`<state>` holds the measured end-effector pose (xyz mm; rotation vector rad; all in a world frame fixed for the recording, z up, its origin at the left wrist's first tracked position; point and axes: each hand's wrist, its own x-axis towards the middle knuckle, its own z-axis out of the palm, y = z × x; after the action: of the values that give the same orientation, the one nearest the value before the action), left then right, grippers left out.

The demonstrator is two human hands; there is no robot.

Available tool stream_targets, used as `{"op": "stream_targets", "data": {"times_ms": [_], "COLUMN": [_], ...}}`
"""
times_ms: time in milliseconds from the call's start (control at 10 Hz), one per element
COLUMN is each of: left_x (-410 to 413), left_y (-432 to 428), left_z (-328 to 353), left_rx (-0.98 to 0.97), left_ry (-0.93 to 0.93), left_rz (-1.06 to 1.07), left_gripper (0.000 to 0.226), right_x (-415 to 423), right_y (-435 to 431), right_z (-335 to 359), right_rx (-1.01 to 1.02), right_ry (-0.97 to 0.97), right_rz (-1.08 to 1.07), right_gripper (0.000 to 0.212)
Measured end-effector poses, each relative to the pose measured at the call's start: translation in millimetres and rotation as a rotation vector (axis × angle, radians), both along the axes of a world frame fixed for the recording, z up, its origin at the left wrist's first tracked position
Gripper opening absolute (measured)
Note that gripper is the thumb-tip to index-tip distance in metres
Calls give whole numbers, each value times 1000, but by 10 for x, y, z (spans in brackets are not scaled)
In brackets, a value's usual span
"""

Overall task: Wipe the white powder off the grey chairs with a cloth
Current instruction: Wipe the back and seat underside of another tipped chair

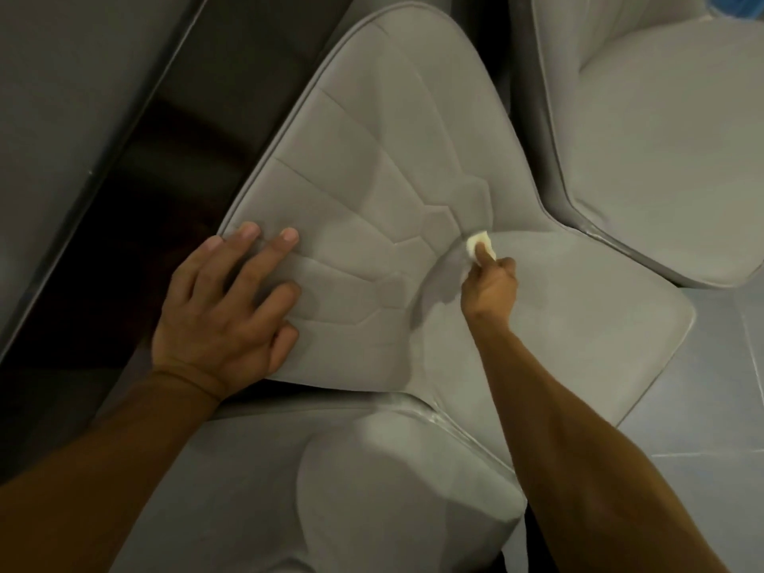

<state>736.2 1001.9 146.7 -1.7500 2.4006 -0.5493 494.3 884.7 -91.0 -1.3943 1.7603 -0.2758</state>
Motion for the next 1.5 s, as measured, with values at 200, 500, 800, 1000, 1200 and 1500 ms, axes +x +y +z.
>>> {"op": "stream_targets", "data": {"times_ms": [200, 500, 800, 1000, 1200, 1500], "left_x": [15, 19, 27, -2, 8, 18], "left_y": [0, 2, 5, -4, -10, -5], "left_z": [-3, -1, -10, 12, -5, -16], "left_rx": [-1, -14, -17, -16, -34, -42], "left_ry": [6, 2, 11, 33, 35, 29], "left_rz": [-7, -9, -25, -18, -29, -39], "left_gripper": [23, 24, 24, 24, 23, 22], "right_x": [419, 272, 435, 372, 544, 450], "right_y": [152, 265, 348, 702, 946, 771], "right_z": [45, -160, -394, -104, -109, 30], "right_rx": [-266, -41, 235, -14, 30, -14], "right_ry": [-11, 48, 210, 7, -17, -186], "right_rz": [51, 25, 280, 165, 138, -123], "right_gripper": [8, 38, 42, 43, 26, 37]}}
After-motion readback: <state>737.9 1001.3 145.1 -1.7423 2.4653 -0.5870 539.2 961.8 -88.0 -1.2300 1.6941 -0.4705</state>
